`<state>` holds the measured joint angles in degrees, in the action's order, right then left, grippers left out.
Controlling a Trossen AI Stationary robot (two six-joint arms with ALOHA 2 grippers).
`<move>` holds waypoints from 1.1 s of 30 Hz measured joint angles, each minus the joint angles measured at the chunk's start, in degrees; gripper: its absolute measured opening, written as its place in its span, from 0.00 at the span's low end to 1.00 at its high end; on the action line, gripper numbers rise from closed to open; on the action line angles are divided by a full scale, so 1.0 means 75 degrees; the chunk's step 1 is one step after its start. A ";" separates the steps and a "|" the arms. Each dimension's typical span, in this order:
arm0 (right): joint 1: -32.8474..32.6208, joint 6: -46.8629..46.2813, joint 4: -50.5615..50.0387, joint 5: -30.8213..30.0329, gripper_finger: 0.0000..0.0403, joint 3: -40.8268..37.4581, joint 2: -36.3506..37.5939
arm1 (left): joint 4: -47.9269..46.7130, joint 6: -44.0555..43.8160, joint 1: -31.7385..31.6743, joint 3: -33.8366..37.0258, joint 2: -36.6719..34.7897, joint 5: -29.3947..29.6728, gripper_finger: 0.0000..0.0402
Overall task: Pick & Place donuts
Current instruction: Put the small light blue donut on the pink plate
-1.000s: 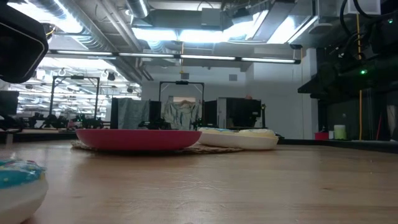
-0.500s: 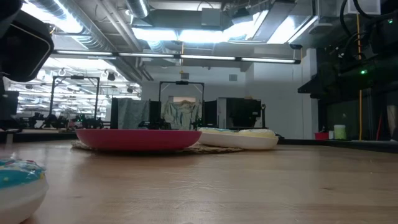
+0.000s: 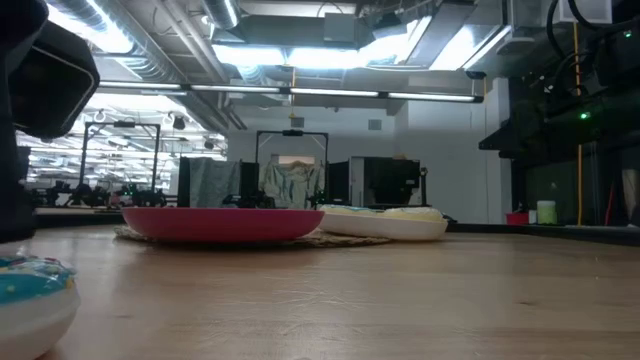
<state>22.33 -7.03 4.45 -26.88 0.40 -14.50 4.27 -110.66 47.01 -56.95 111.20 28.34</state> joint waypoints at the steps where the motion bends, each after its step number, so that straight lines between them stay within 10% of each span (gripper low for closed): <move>1: -0.0003 0.0000 0.0002 0.0001 0.93 0.0000 0.0003 | 0.0000 -0.0002 -0.0004 0.0000 0.0002 -0.0001 0.40; 9: -0.0001 0.0000 0.0001 0.0001 0.93 0.0000 0.0003 | -0.0134 0.0263 -0.0013 0.0000 -0.0009 -0.0308 0.36; 22: -0.0003 0.0000 0.0003 0.0001 0.93 -0.0001 0.0003 | -0.0253 0.0718 -0.0093 0.0012 -0.0005 -0.0623 0.03; 33: 0.0000 0.0000 0.0000 -0.0001 0.93 0.0000 0.0003 | -0.0288 0.1009 -0.0333 0.0117 -0.0395 -0.0654 0.02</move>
<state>22.33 -7.03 4.45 -26.89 0.40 -14.48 2.11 -103.09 44.52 -56.07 108.24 23.44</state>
